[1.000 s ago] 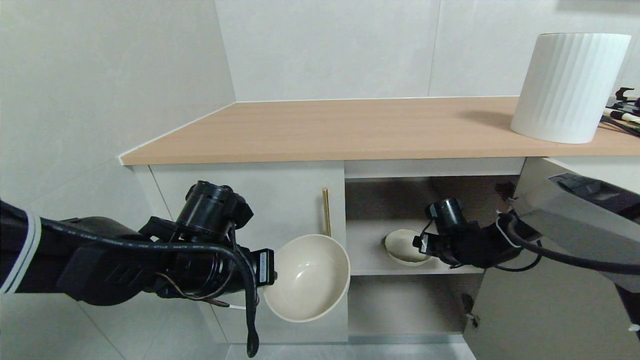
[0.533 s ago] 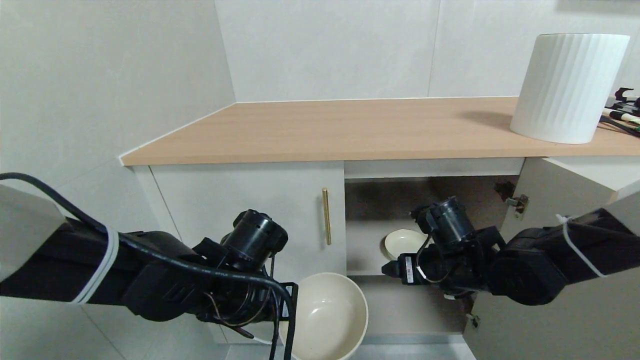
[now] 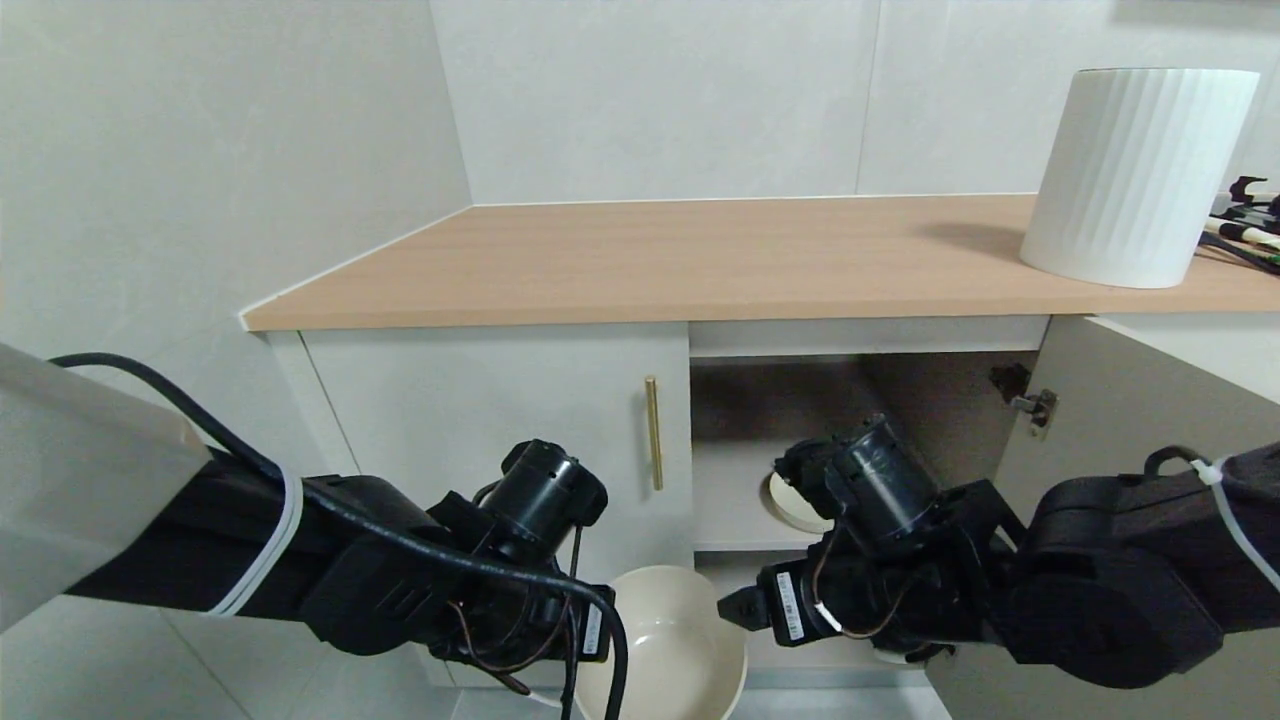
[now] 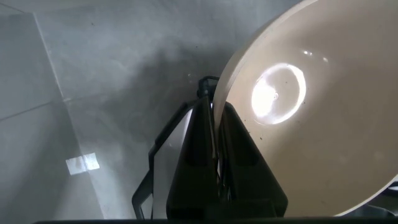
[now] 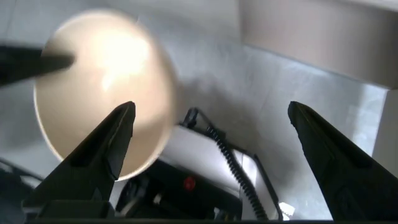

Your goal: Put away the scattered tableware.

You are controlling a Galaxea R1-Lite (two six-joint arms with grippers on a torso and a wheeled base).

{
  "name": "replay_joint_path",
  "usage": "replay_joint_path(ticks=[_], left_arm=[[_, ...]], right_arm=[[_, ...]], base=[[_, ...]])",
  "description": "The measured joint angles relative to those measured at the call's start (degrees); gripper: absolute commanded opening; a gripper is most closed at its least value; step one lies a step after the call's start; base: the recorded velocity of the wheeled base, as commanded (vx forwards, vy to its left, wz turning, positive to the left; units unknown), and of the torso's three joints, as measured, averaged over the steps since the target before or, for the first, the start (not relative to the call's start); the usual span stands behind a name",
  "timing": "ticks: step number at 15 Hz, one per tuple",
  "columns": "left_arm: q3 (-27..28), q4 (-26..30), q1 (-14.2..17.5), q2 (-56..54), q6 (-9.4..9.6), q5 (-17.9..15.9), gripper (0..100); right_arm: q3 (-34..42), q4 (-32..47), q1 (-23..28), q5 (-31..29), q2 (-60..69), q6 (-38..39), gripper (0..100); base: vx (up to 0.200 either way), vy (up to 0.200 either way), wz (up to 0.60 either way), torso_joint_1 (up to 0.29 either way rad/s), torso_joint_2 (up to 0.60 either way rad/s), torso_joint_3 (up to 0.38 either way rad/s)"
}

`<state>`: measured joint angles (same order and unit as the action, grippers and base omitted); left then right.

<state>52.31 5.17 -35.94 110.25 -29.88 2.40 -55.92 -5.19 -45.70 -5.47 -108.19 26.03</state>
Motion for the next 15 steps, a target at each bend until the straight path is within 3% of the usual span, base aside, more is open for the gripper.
replay_joint_path(ticks=[15], left_arm=[[-0.2,0.2,-1.0,-1.2,0.02,0.0,0]], right_arm=[[-1.5,-0.4,-2.2,-0.6,-6.3,0.6,100]], base=[[0.0,0.0,0.0,0.0,0.0,0.0]])
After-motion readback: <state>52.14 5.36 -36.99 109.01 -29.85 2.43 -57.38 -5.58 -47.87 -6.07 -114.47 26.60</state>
